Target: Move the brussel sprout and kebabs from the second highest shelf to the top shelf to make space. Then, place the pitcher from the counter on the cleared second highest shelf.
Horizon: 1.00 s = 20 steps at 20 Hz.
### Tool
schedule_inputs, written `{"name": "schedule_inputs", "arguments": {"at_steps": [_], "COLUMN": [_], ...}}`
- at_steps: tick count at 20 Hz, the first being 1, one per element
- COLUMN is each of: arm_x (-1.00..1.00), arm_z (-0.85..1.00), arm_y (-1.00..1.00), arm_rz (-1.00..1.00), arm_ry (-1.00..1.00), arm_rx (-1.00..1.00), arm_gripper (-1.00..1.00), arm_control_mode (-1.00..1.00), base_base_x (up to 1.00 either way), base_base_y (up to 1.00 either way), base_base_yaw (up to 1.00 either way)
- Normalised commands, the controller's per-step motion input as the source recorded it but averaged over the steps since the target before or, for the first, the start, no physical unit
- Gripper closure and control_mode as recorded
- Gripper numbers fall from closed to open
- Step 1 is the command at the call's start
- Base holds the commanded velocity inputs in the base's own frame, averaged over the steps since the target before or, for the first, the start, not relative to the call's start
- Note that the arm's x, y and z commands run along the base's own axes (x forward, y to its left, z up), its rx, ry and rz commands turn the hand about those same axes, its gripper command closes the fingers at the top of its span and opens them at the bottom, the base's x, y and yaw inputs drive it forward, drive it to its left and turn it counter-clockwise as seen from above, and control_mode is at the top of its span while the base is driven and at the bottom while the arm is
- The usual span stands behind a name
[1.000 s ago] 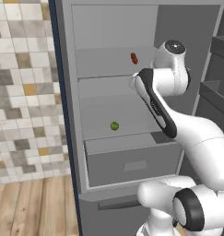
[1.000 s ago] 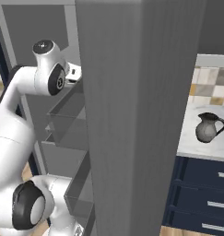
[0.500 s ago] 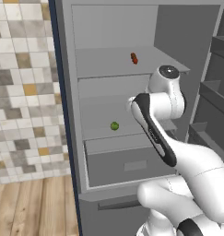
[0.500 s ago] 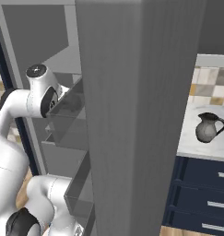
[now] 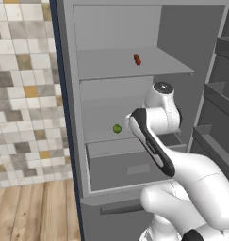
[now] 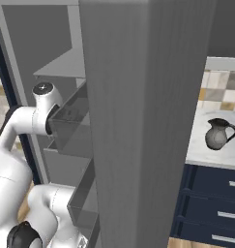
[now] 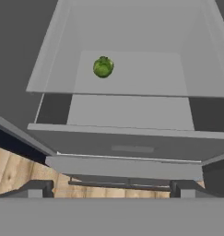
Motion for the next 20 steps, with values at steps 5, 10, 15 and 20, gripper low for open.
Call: {"name": "schedule_inputs", "arguments": {"at_steps": [5, 10, 15, 20], "arm_x": [0.31, 0.43, 0.51, 0.51], "arm_z": [-0.39, -0.40, -0.31, -0.19], "arm_y": [0.01, 0.06, 0.10, 0.08], "arm_rz": [0.03, 0.01, 0.01, 0.01], "arm_ry": [0.04, 0.00, 0.00, 0.00], "arm_rx": [0.00, 0.00, 0.00, 0.00], "arm_gripper": [-1.00, -1.00, -1.00, -1.00], "arm_control_mode": [-1.00, -1.00, -1.00, -1.00], "base_base_x": [0.00, 0.00, 0.00, 0.00], "base_base_y": [0.00, 0.00, 0.00, 0.00], "base_base_yaw": [0.00, 0.00, 0.00, 0.00]}}
